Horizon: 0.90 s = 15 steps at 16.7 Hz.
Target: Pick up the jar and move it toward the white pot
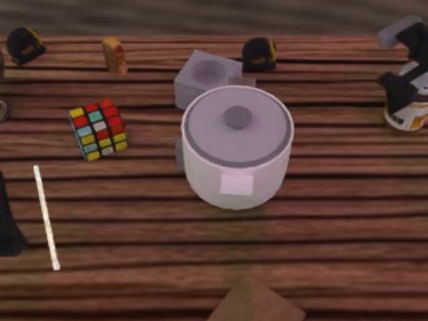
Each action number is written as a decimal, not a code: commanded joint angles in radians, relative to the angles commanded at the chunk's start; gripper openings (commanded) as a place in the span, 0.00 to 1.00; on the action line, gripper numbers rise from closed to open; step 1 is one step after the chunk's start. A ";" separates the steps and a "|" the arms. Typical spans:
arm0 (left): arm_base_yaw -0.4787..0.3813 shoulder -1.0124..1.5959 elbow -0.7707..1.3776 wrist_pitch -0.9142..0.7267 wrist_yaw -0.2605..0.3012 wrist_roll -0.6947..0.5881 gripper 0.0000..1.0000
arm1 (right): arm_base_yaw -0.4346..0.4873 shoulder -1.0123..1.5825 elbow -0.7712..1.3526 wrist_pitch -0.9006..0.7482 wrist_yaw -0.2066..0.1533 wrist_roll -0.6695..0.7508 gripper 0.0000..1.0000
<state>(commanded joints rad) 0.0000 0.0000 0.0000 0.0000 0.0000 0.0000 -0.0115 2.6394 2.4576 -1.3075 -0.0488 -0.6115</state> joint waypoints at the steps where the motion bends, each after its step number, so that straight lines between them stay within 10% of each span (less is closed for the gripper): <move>1: 0.000 0.000 0.000 0.000 0.000 0.000 1.00 | 0.000 -0.002 -0.012 0.011 0.000 0.000 1.00; 5: 0.000 0.000 0.000 0.000 0.000 0.000 1.00 | 0.000 -0.002 -0.014 0.013 0.000 0.000 1.00; 15: 0.000 0.000 0.000 0.000 0.000 0.000 1.00 | 0.000 -0.002 -0.014 0.013 0.000 0.000 0.25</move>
<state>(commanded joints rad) 0.0000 0.0000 0.0000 0.0000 0.0000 0.0000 -0.0111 2.6371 2.4441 -1.2944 -0.0488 -0.6111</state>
